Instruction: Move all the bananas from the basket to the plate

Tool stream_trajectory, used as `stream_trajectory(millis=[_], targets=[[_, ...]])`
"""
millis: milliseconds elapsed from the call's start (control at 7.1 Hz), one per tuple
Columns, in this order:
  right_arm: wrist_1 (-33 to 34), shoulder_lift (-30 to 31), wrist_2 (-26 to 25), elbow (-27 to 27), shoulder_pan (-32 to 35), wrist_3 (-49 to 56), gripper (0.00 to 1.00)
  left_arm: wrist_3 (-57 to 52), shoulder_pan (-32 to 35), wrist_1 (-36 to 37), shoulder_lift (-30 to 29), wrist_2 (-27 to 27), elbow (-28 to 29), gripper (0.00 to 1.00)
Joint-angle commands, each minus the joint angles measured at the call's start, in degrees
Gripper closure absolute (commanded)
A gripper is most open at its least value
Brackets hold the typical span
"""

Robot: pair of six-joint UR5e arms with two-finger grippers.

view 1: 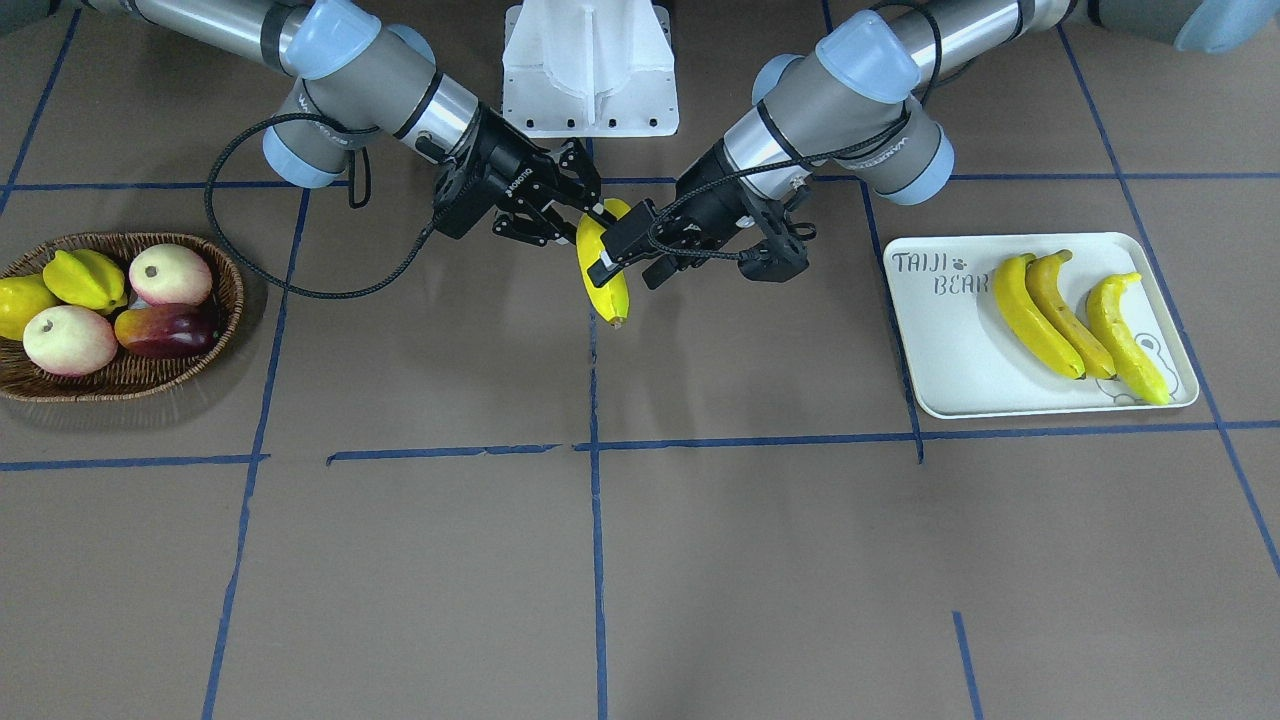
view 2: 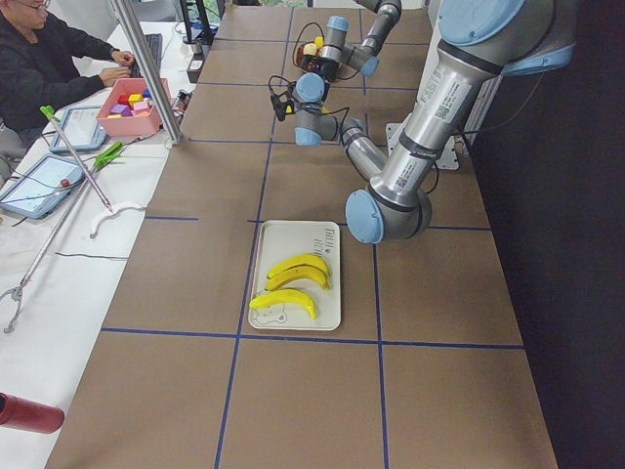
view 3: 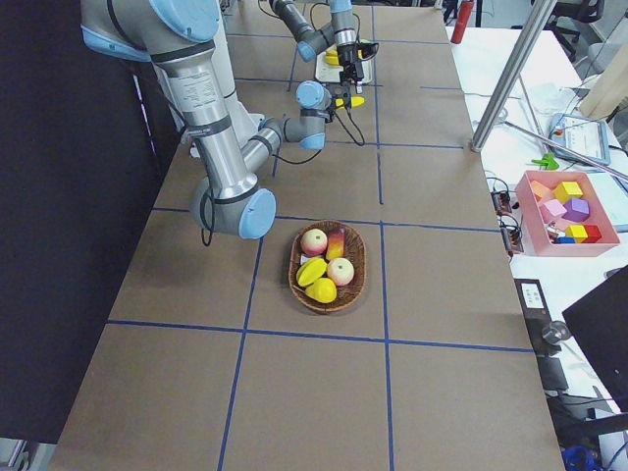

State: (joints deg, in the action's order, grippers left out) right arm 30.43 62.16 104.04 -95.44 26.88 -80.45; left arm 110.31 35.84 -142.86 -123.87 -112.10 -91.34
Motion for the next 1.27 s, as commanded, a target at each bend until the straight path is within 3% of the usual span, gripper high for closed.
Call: stream_trajectory(millis=[0, 141, 282, 422, 563, 704, 845, 1126], targets=[[-0.02, -0.02, 0.03, -0.28, -0.25, 0.11, 0.98, -0.10, -1.30, -0.05, -0.58, 0.04, 1.33, 0.01], [-0.02, -0.02, 0.03, -0.28, -0.25, 0.11, 0.98, -0.19, -1.30, -0.14, -0.58, 0.04, 1.34, 0.20], [-0.02, -0.02, -0.06, -0.28, -0.25, 0.11, 0.99, -0.88, -1.39, -0.23, -0.50, -0.05, 1.25, 0.83], [-0.02, -0.02, -0.06, -0.28, -0.25, 0.29, 0.98, -3.15, -1.39, -0.31, -0.50, -0.13, 1.16, 1.00], [-0.02, -0.11, -0.24, -0.10, -0.17, 0.29, 0.94, -3.18, -1.39, -0.40, -0.41, -0.05, 1.16, 1.00], [0.16, -0.20, -0.24, -0.10, -0.08, -0.14, 0.26, -3.26, -1.39, -0.40, -0.32, -0.05, 1.16, 1.00], [-0.01, -0.11, -0.24, -0.54, 0.01, -0.67, 0.00, -3.26, -1.30, -0.32, -0.32, -0.05, 1.25, 1.00], [0.16, -0.11, -0.24, -1.33, 0.27, -0.59, 0.00, -3.35, -0.78, 0.12, -0.06, -0.05, 1.25, 1.00]])
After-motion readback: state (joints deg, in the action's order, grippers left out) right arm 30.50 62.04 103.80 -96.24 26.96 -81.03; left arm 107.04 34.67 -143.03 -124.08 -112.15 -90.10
